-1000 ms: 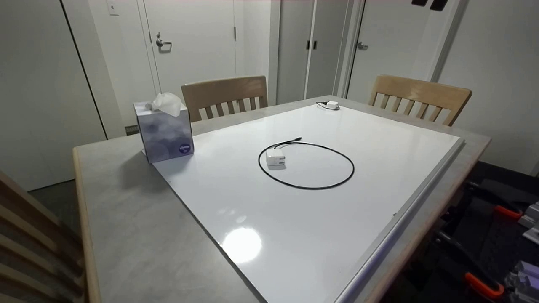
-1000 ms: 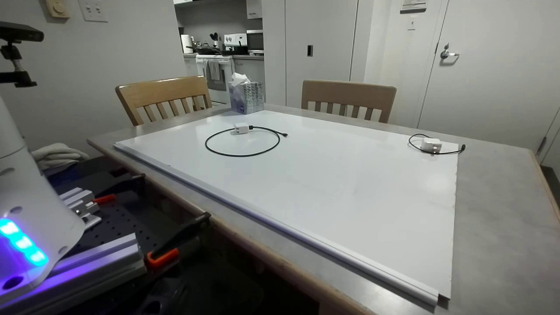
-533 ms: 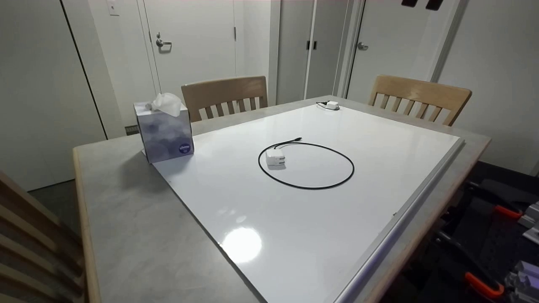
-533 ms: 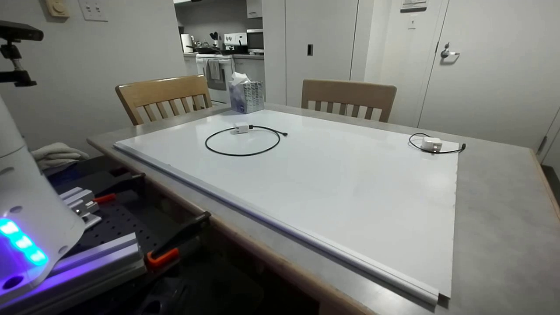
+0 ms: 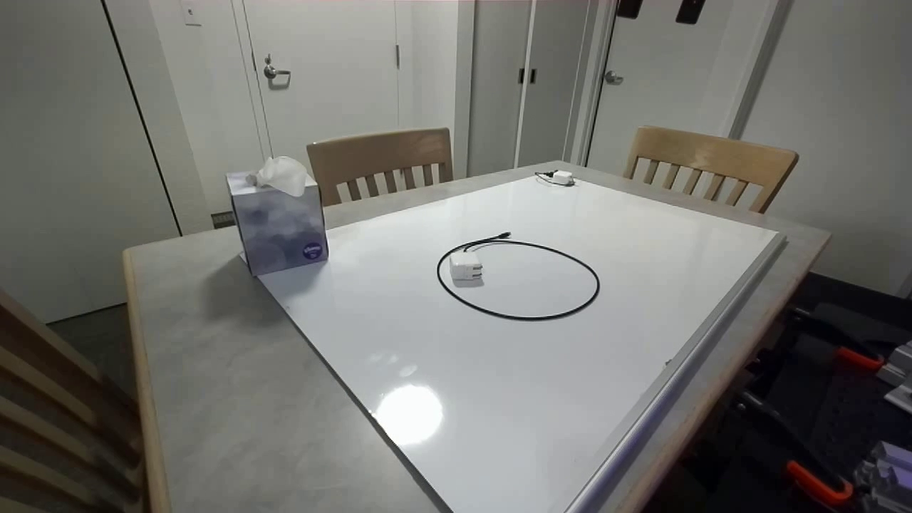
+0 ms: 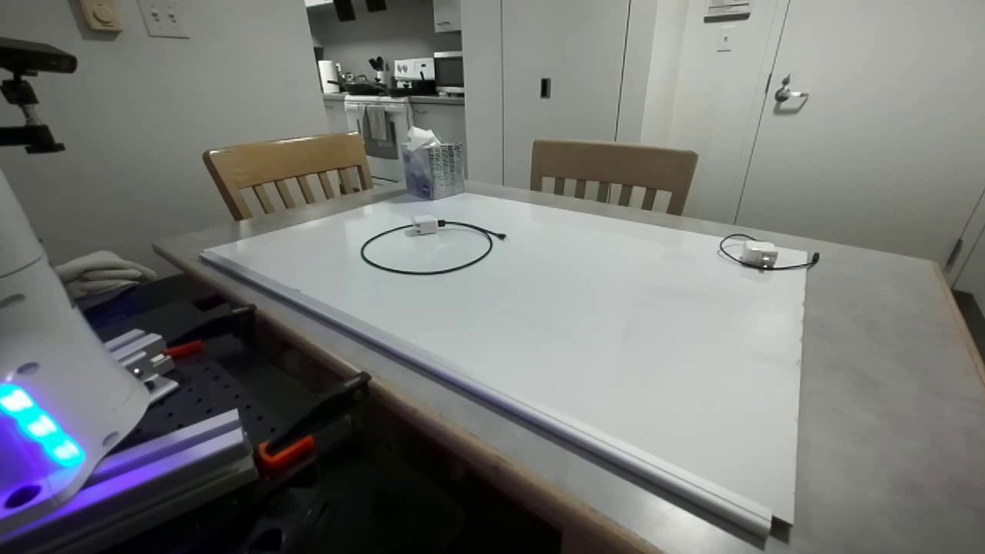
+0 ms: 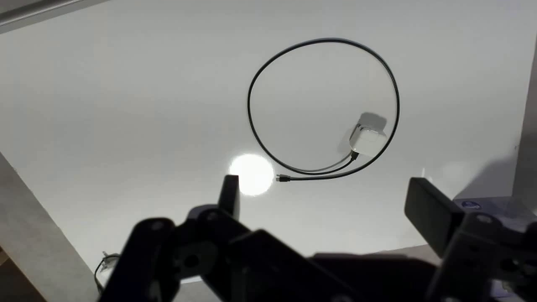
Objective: Lay the charger across the board
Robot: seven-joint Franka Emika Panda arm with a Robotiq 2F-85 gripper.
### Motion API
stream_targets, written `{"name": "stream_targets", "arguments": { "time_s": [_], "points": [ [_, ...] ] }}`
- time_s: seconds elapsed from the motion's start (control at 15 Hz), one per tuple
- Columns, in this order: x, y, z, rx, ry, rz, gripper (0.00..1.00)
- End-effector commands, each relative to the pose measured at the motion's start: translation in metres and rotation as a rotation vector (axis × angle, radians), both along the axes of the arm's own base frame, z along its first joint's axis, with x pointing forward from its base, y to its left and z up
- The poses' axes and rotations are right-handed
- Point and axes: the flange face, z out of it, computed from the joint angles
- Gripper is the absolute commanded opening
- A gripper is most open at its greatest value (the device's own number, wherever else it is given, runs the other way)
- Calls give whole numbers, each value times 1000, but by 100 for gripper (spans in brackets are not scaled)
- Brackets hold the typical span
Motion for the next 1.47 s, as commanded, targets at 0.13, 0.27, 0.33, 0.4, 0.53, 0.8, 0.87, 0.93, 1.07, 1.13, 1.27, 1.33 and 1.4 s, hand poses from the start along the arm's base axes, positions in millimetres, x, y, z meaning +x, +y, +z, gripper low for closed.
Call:
{"name": "stream_targets", "arguments": {
  "time_s": [0.13,0.27,0.33,0.4,0.53,0.8,0.87,0.93,1.07,1.13,1.27,1.33,1.4],
  "points": [
    [8,16,-4,-50,20,71,100],
    [24,25,-10,-53,22,42,100],
    [33,31,-15,-40,20,32,100],
    [41,38,-17,-30,17,29,100],
    [61,51,-24,3,11,8,100],
    [106,70,-44,106,-37,-136,100],
    [115,74,-49,129,-48,-175,100],
    [124,78,-58,146,-65,-216,100],
    [140,82,-73,175,-100,-287,100],
    [147,84,-81,186,-96,-308,100],
    [134,80,-77,174,-84,-284,100],
    [137,81,-83,175,-75,-286,100],
    [137,81,-84,174,-72,-287,100]
  ]
}}
